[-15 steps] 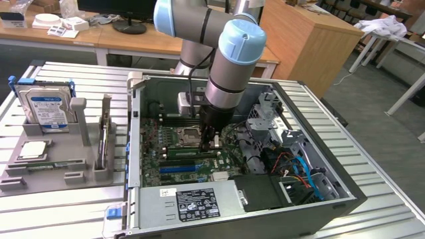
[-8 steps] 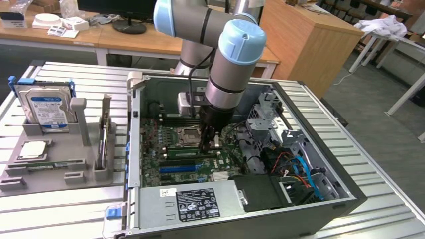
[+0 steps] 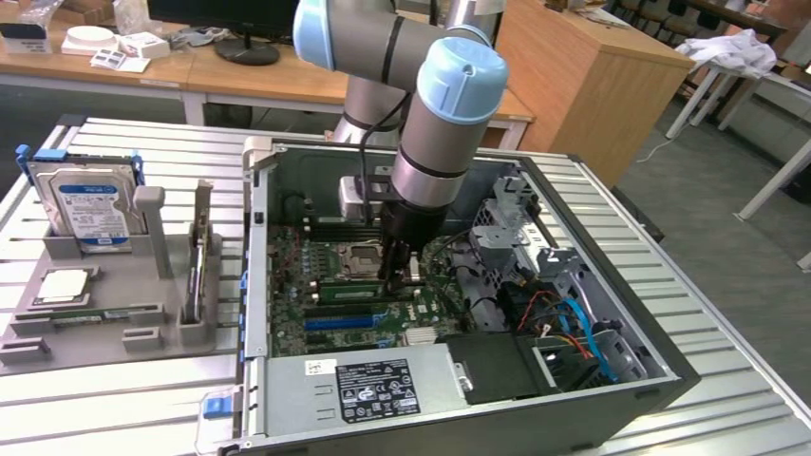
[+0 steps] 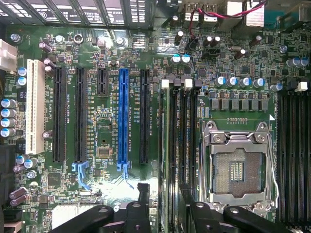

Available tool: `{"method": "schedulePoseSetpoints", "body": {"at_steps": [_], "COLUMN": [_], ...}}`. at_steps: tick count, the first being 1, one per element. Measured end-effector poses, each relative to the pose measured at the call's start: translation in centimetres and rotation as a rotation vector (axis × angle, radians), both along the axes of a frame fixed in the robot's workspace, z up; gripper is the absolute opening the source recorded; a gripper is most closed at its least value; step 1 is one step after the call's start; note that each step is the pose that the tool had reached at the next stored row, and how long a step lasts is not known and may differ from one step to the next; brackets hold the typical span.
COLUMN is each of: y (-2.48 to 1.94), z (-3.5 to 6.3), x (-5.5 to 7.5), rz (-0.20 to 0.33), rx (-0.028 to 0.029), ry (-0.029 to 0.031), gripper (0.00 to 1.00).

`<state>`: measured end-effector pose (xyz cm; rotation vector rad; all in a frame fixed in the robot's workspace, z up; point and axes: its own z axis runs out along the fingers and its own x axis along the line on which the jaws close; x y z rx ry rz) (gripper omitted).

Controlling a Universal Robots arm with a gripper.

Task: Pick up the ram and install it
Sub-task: 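Insert the ram into the slot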

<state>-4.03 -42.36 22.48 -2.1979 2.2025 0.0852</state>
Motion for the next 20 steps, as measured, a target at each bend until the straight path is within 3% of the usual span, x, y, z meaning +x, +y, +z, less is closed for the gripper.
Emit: {"method": "schedulePoseSetpoints", "body": {"at_steps": [8,20], "y": [0.0,0.0], "z": [0.45,4.08], "x": [0.0,0.0], "rz": [0.0,0.0], "rx": [-0.0001,-0.0001], "ry": [0.0001,0.0], "gripper": [0.37,0.37]}}
